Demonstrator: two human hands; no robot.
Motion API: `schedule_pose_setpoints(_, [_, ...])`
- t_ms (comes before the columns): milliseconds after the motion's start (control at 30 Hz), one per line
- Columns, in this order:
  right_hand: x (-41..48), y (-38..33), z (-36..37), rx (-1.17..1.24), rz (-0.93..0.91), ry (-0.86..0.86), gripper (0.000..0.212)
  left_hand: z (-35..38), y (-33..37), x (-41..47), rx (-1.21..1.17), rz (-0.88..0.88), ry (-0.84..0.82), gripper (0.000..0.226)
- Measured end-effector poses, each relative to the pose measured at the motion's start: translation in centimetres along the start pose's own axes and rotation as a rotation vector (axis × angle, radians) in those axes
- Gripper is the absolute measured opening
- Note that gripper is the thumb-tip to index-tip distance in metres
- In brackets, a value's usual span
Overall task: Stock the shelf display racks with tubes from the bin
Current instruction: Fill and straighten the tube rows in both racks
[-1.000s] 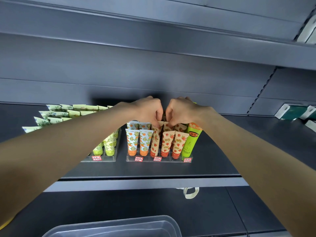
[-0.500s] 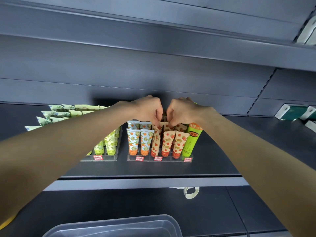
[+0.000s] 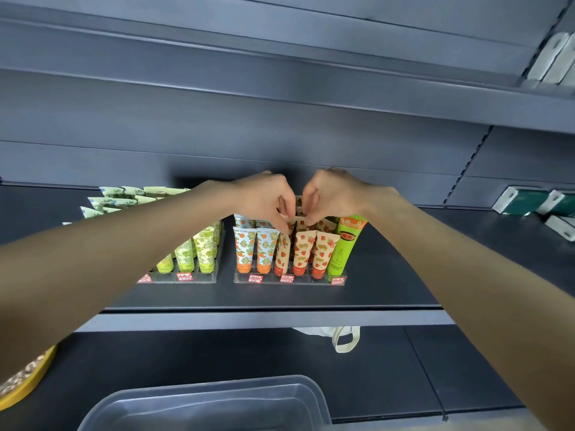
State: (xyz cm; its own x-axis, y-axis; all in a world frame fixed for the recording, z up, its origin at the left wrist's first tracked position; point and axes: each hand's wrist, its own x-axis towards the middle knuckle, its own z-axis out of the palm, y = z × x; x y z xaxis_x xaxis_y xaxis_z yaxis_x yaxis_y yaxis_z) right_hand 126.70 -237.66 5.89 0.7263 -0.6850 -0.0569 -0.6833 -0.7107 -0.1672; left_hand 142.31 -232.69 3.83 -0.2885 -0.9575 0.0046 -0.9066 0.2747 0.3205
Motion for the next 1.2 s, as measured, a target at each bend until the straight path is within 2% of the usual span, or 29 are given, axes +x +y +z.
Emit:
schedule_pose_setpoints(167, [-1.3, -0.3, 0.6, -0.037, -0.012, -0.033, 0.019, 1.3, 0.1, -0.9, 0.075, 0.004, -0.016, 0.033])
schedule_pose_setpoints(300, [-1.2, -0.3, 1.3, -0.069, -0.011, -0.043, 0.017, 2.2, -0.1, -0.5, 0.144, -0.008, 0.028, 0.028])
schedule_pose_setpoints(567, [-0.3, 0.3, 3.0, -0.093, -0.02, -0.024, 0.011, 3.1, -0.5, 0.0, 0.109, -0.003, 0.058, 0.012])
schedule_pose_setpoints(1200, [-0.1, 0.2, 3.0, -0.162, -0.016, 0.021, 0.015, 3.3, -0.2, 0.1, 0.174, -0.021, 0.077, 0.011])
